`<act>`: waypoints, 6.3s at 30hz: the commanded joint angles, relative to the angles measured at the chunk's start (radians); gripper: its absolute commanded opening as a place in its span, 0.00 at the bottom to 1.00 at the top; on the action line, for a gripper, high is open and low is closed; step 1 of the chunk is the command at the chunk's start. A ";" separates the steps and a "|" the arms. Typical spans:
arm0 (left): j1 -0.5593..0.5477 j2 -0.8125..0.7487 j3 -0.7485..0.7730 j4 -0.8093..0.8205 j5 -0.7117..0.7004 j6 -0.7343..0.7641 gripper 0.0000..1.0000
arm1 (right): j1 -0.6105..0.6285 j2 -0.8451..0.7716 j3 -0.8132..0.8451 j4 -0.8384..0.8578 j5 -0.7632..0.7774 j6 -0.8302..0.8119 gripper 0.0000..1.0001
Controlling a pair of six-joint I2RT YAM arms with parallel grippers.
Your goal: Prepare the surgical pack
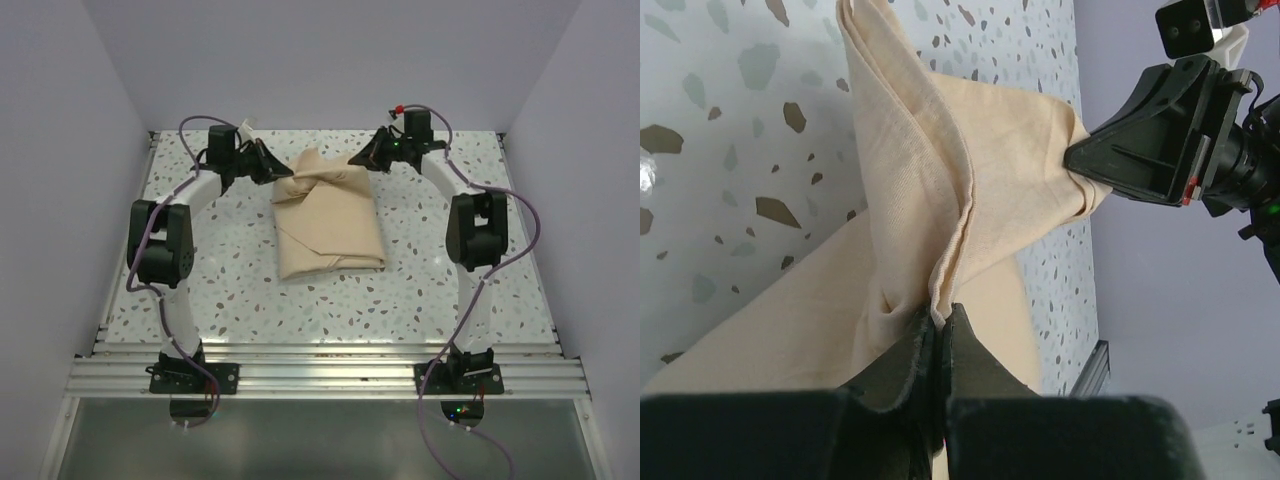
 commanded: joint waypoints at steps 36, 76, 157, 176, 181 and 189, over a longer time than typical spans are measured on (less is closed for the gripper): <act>0.012 -0.267 -0.578 -0.014 0.035 0.253 0.04 | -0.018 -0.340 -0.601 -0.200 0.081 -0.330 0.20; 0.011 -0.224 -0.575 0.049 0.085 0.280 0.07 | 0.169 0.050 0.075 -0.003 -0.264 -0.445 0.79; 0.021 -0.505 -0.684 -0.319 -0.036 0.349 0.05 | 0.372 -0.593 -0.601 -0.565 -0.057 -0.557 0.00; 0.021 -0.451 -0.617 -0.347 -0.027 0.365 0.09 | 0.372 -0.617 -0.861 -0.531 0.041 -0.584 0.24; 0.021 -0.463 -0.598 -0.338 0.016 0.372 0.25 | 0.351 -0.738 -0.873 -0.528 0.105 -0.522 0.62; 0.018 -0.477 -0.569 -0.235 0.143 0.329 0.25 | 0.263 -0.917 -0.828 -0.416 0.181 -0.404 0.99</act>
